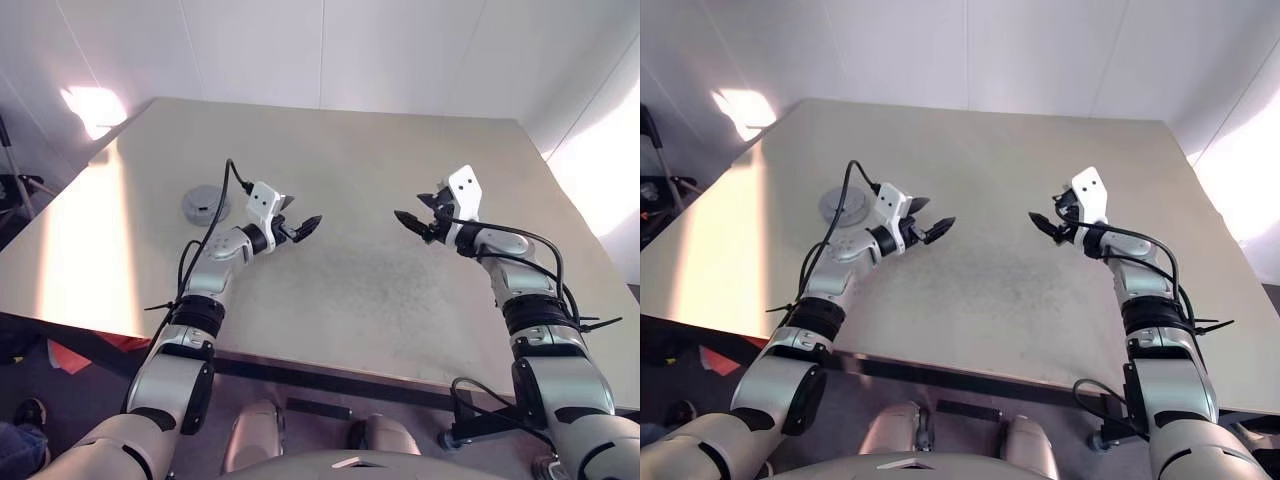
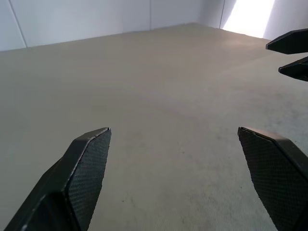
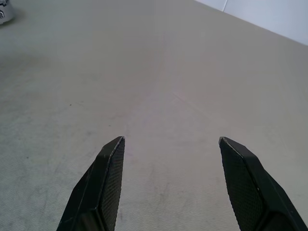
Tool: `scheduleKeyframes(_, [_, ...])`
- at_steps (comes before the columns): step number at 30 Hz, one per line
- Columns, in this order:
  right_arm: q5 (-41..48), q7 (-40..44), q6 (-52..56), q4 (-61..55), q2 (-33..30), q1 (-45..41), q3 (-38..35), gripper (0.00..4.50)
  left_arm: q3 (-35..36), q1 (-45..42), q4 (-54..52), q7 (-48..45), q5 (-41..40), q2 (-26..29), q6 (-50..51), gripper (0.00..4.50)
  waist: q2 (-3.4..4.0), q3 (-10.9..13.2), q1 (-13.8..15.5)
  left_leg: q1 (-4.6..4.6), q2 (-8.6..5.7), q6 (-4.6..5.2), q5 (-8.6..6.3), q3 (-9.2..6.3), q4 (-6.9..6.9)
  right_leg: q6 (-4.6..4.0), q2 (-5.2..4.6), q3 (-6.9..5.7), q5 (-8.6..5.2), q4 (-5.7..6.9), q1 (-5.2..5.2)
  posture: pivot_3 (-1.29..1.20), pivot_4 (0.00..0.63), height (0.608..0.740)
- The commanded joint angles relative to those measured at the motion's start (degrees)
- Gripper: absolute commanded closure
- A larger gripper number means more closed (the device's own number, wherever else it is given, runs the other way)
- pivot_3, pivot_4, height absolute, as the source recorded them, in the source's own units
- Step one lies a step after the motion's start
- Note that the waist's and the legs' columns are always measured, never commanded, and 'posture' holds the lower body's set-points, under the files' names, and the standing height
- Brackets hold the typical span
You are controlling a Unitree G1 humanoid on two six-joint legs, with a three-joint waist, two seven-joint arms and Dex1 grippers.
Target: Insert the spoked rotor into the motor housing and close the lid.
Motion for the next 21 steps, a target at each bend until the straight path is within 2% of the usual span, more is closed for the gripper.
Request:
scheduleKeyframes(1, [0.1, 0.0, -1.6, -0.1, 0.1, -2.4, -1.0, 0.99, 1.0, -1.5, -0.8, 0.3, -0.2, 0.1, -1.3, 0.03, 0.00, 0.0, 0.0, 0.00, 0.00, 0.00, 0.00, 0.00, 0.00, 0.00, 0.00, 0.00, 0.00, 0.00, 0.00, 0.00, 0.000, 0.740])
scheduleKeyframes(21, [0.1, -0.8, -1.9, -0.1, 0.0, -2.1, -1.4, 0.99, 0.6, -2.1, 0.1, 0.0, 0.1, -0.4, -1.8, 0.03, 0.01, 0.0, -0.1, -0.01, 0.00, 0.00, 0.00, 0.01, -0.06, 0.00, 0.00, 0.00, 0.00, -0.06, -0.02, 0.00, 0.000, 0.740])
